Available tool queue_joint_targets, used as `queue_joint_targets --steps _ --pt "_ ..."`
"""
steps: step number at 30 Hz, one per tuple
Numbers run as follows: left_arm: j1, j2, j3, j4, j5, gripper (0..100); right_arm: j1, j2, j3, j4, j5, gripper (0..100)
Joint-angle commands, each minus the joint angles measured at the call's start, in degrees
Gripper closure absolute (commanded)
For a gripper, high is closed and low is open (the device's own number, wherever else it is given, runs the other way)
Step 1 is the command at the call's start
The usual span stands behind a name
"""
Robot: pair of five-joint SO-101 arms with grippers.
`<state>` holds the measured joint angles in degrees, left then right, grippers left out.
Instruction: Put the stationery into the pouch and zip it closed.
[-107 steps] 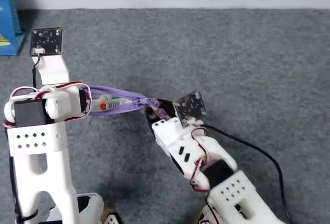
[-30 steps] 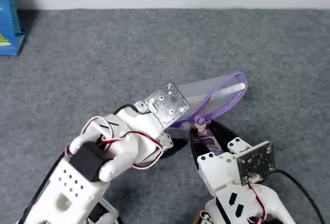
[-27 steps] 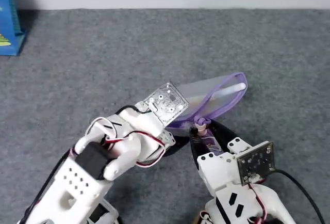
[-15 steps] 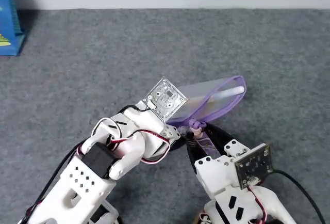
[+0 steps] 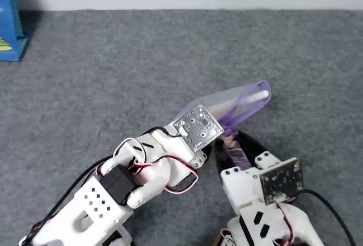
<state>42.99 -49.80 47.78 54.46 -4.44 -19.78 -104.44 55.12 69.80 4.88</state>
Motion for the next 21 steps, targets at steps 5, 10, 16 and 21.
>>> queue_joint_targets --steps 5,10,16,21 --pt "0.00 -2.11 -0.40 -0.62 0.62 99 9.10 0.48 -3.69 -1.45 1.32 99.1" --pt "-0.09 -2.11 -0.40 2.64 0.70 99 15.60 0.48 -2.02 -7.69 1.67 99.1" --pt "-4.31 -2.11 -0.31 3.16 0.44 99 22.90 0.48 8.09 -20.88 4.48 99.1" --pt "-5.27 -3.78 2.33 2.73 0.18 99 30.11 0.48 16.79 -33.71 6.68 99.1"
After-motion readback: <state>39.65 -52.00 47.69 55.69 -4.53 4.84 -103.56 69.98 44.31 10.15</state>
